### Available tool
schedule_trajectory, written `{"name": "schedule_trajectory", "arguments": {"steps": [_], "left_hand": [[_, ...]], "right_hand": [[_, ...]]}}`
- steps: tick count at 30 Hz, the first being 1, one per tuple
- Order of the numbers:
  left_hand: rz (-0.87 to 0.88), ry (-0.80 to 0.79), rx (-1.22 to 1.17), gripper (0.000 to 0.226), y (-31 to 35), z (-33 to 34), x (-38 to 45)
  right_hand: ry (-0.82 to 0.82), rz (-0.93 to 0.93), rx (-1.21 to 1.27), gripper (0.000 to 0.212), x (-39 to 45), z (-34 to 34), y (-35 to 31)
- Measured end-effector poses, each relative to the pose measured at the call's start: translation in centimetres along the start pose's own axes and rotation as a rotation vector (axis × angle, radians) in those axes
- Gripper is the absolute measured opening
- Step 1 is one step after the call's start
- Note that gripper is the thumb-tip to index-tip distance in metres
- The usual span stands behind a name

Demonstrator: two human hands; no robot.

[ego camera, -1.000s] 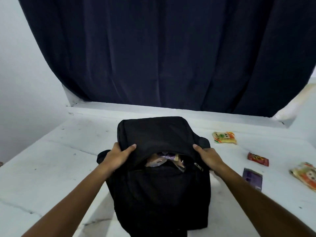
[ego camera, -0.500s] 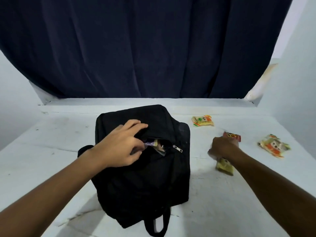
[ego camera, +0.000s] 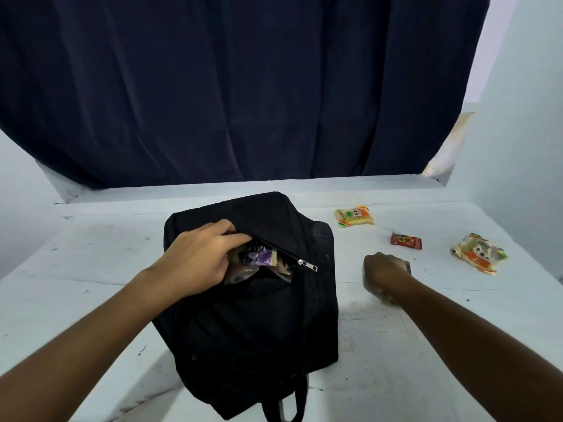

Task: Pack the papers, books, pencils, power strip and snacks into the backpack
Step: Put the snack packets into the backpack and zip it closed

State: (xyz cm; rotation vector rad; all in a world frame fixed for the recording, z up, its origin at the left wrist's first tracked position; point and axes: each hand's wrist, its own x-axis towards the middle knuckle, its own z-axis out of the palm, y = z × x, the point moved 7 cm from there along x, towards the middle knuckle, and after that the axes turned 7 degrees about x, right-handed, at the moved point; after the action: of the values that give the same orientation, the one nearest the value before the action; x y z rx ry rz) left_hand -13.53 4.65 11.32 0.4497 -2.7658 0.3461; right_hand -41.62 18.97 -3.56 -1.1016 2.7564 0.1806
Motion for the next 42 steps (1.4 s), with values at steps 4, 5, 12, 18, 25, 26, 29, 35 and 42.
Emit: {"name": "schedule_trajectory", "arguments": {"steps": [4,5,12,18,25,26,29,35,42], "left_hand": [[-0.040,-0.070,-0.108,0.056,-0.9,0.3,0.5],[-0.045,-0.090,-0.130,0.056,-1.1,0.3,0.6],[-0.001,-0.198,-0.241,0.059,-2.7,0.7,2.0],[0.090,-0.318,-0.363,0.064,-3.6,0.8,3.3],[0.132,-0.363,-0.394,0.059,-5.0,-0.2,5.0],[0.136,-0.377,-0.409,0.058,-5.2,-0.5,5.2],[0.142,-0.419,-0.415,0.064,-6.0,-0.9,5.7],[0.099,-0.483,-0.285,0.066,-8.4,-1.6,6.8],[0.138,-0.414,-0.246,0.067,-8.9,-2.9,8.1]], "right_hand": [[0.028,0.018,0.074,0.026,0.5,0.4,0.1],[0.024,0.026,0.106,0.027,0.7,0.5,0.3],[0.224,0.046,0.507,0.011,1.5,-4.1,-0.5],[0.204,0.032,1.574,0.020,-1.4,-11.6,-4.8],[-0.172,-0.453,1.955,0.025,-7.1,-15.7,-14.2],[-0.070,-0.526,1.867,0.024,-7.7,-16.1,-15.0],[0.415,-0.914,1.413,0.017,-10.4,-17.5,-17.2],[1.055,-0.986,0.189,0.014,-11.3,-13.4,-21.8],[0.588,-0.525,-0.026,0.043,-6.0,-11.5,-24.3]]}}
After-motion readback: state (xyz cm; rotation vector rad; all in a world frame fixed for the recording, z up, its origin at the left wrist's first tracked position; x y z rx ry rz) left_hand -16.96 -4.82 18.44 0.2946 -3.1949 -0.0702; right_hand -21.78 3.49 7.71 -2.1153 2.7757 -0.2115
